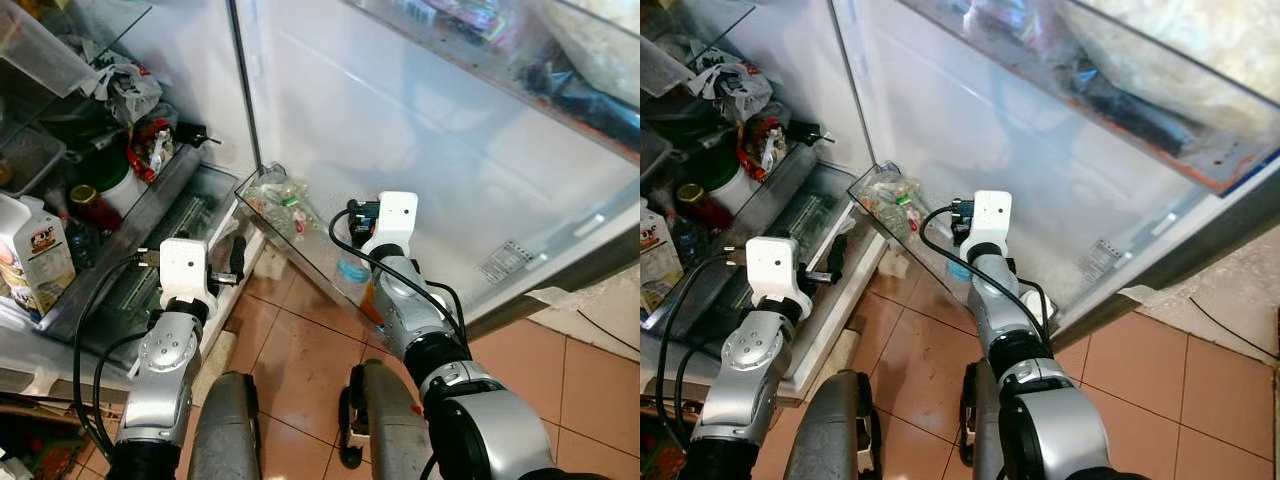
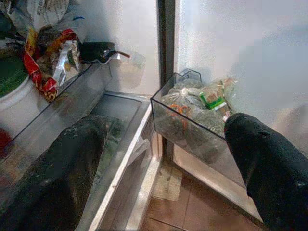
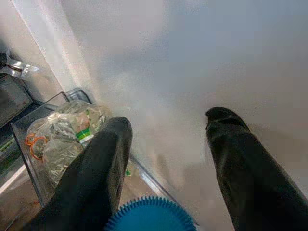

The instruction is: Restocking fridge

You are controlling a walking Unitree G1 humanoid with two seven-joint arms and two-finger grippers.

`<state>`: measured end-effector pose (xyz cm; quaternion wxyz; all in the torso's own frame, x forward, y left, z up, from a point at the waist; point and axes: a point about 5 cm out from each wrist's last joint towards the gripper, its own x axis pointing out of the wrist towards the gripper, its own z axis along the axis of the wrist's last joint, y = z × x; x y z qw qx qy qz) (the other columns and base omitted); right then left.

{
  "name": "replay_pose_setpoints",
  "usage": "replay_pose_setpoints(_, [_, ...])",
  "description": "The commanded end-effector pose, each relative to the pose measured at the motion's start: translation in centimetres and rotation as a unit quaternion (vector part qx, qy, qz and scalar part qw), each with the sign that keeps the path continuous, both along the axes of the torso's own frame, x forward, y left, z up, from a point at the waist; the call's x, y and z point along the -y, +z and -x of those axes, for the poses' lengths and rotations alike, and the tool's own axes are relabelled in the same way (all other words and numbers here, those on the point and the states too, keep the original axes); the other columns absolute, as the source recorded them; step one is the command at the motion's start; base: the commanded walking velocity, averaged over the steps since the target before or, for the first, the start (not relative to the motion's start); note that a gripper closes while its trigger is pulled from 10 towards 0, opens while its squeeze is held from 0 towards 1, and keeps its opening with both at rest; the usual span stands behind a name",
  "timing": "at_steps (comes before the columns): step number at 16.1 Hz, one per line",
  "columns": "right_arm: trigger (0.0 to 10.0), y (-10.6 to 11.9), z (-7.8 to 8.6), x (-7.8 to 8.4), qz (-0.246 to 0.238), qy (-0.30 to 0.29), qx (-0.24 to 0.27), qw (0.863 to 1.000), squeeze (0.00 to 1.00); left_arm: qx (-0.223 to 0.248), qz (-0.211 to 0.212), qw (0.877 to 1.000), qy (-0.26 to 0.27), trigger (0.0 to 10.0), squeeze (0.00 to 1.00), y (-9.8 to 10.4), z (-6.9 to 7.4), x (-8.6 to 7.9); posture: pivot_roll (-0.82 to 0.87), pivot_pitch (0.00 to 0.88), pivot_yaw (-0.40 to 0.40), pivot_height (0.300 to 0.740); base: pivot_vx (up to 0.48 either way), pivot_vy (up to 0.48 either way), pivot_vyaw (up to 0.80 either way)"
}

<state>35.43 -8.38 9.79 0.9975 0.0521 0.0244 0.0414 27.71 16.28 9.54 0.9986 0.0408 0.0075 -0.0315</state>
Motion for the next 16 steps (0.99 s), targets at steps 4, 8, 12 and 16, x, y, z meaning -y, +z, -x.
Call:
replay_pose_setpoints(4, [10.0,-0.9,0.2,1.8,0.005,-0.025,-0.016,1.000,1.00,-0.011,-0.010,1.000,-0.001,10.0,0.00,-0.4,-0.3,-0.2,0.10,0.212,-0.022,0.658,0.000,0.000,0.00])
replay_pose_setpoints(8, [10.0,1.9,0.1,2.1,0.038,0.014,0.078,0.996,1.00,-0.016,-0.015,1.000,-0.001,10.0,0.00,-0.5,-0.5,-0.4,0.09,0.186,-0.017,0.658,0.000,0.000,0.00])
replay_pose_setpoints(12, [10.0,3.0,1.8,3.5,0.078,0.014,0.133,0.988,1.00,-0.020,-0.015,1.000,-0.004,10.0,0.00,-0.7,-0.8,-0.1,0.07,0.161,-0.013,0.658,0.000,0.000,0.00])
replay_pose_setpoints(16, [10.0,4.0,3.5,4.1,0.094,0.031,0.153,0.983,1.00,-0.018,-0.014,1.000,-0.008,10.0,0.00,-0.7,-1.1,0.1,0.05,0.143,-0.004,0.658,0.000,0.000,0.00])
